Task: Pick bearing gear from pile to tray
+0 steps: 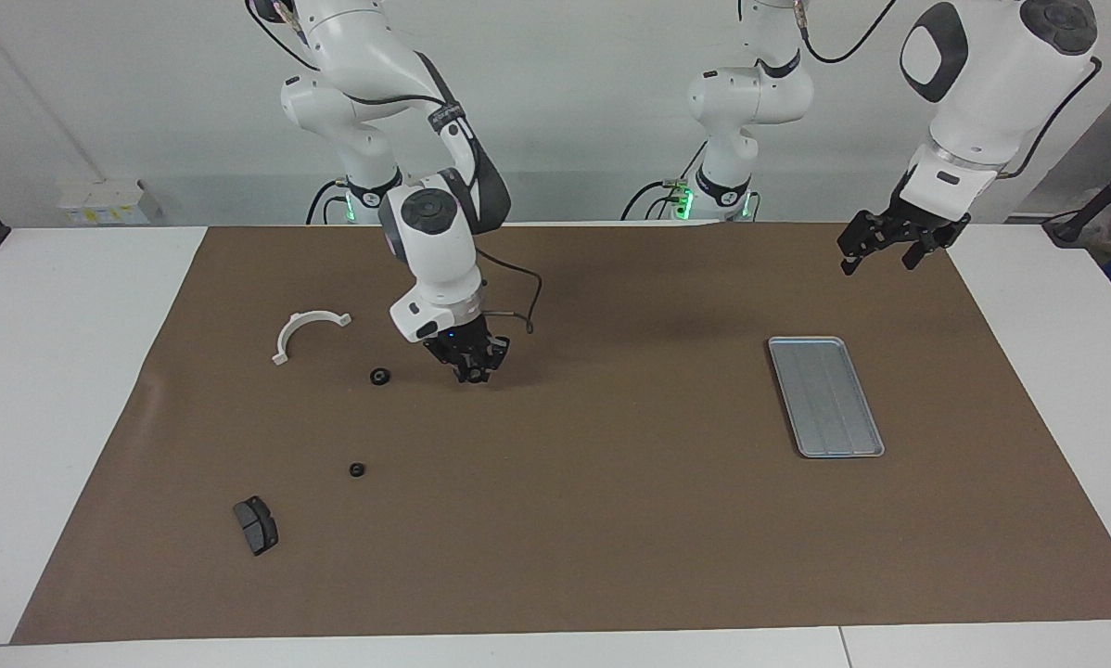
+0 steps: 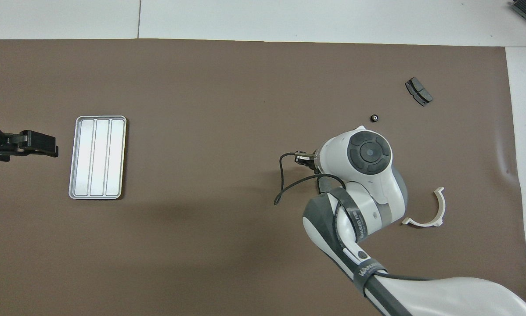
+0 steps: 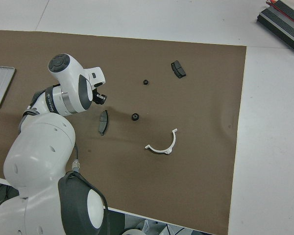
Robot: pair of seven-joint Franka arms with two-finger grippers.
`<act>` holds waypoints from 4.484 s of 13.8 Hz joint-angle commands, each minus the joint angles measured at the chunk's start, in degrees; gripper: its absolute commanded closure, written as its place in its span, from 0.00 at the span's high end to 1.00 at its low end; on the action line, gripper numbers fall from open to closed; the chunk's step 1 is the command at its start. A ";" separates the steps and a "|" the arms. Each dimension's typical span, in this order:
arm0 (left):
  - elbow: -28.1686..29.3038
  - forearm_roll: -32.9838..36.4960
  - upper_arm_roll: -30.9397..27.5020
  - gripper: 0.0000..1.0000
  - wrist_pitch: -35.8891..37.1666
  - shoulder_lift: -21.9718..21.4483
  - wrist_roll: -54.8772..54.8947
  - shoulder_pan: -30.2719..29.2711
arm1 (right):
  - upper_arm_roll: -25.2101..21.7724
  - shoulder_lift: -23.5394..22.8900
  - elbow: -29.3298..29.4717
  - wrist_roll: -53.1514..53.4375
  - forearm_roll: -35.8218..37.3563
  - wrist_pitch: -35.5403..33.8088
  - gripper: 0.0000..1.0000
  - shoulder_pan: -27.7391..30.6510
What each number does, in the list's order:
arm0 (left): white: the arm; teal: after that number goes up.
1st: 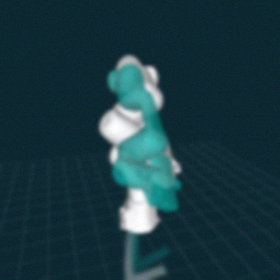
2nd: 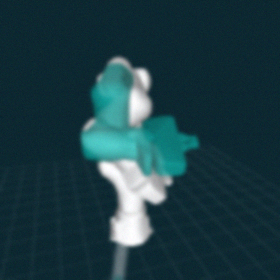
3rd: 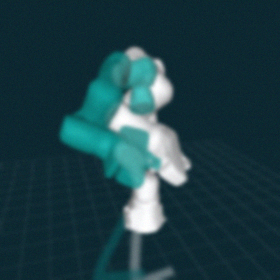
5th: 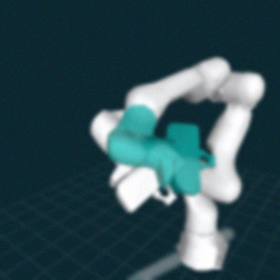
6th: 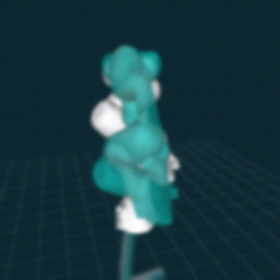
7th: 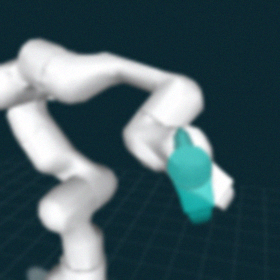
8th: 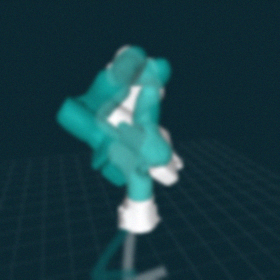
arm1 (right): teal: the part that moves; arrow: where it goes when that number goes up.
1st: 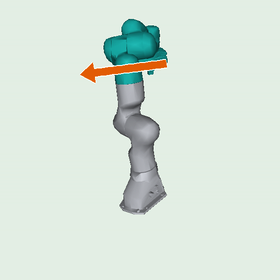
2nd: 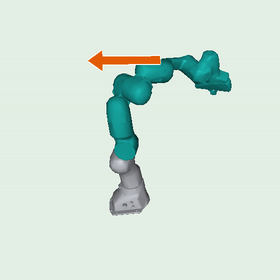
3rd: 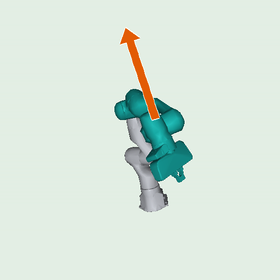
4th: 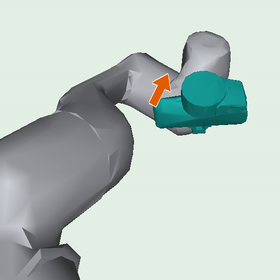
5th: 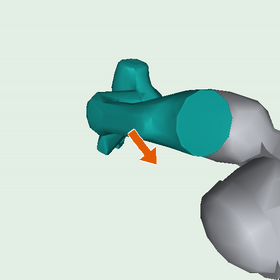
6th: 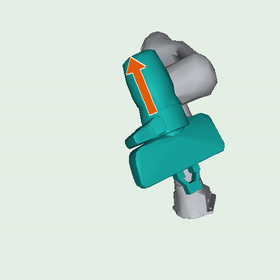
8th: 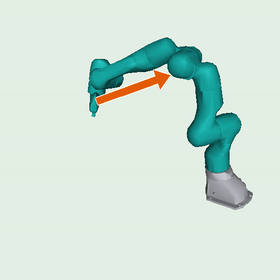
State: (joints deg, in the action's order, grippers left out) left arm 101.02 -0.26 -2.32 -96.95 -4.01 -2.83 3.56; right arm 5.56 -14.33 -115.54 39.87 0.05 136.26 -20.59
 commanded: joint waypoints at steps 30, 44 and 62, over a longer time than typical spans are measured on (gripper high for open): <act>4.58 -0.70 0.21 1.00 -40.16 19.35 -35.73 28.77 | -0.29 5.97 -7.41 -16.03 4.43 -3.72 0.99 10.20; 10.86 -0.18 0.21 0.86 -46.58 25.29 -38.74 37.05 | -0.38 7.03 -15.50 -25.72 0.48 3.31 0.79 17.25; 12.71 -0.18 0.21 0.38 -48.95 25.90 -37.78 37.22 | -0.29 7.12 -11.83 -22.47 0.48 0.34 0.00 16.98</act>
State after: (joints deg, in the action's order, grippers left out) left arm 111.55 -0.43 -1.39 -144.36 22.61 -41.14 39.83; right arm 4.73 -8.40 -129.23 16.53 1.34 139.08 -4.03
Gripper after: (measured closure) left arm 0.564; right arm 0.656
